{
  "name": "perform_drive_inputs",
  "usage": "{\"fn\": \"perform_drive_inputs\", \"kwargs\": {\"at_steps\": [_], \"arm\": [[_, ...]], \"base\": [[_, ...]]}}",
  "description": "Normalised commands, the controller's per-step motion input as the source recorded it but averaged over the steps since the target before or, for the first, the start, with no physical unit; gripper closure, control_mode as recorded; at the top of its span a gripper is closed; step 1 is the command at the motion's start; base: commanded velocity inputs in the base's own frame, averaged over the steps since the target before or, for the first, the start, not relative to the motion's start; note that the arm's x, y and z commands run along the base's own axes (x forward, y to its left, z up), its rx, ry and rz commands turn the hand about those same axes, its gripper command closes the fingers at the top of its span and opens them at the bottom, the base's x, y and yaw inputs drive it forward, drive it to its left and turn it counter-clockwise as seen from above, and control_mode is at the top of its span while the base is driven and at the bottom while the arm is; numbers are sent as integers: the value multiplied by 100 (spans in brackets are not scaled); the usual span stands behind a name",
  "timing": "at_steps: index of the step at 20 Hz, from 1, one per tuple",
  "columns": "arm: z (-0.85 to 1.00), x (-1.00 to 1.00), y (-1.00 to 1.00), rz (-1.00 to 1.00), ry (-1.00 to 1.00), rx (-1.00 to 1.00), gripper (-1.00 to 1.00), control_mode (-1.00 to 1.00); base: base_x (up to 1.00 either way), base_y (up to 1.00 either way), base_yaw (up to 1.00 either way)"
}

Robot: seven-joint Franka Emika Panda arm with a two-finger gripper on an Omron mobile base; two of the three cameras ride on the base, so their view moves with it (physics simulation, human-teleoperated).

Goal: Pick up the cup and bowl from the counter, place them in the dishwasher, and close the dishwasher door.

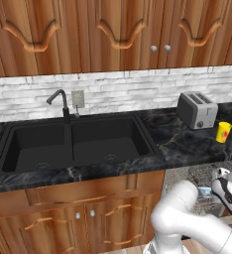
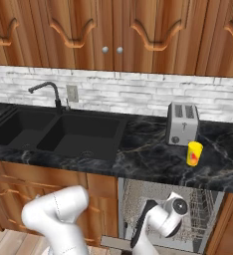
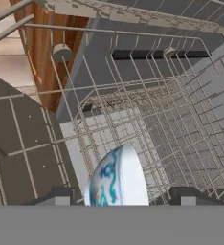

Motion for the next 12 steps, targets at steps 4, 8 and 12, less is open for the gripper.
{"fn": "perform_drive_inputs", "kwargs": {"at_steps": [4,8,12], "arm": [[-15,-46,-10,2,-10,-7,-100,-100],[15,-26,-19,2,-6,-1,-100,-100],[59,0,-41,2,0,13,-100,-100]], "base": [[0,0,0],[0,0,0],[0,0,0]]}}
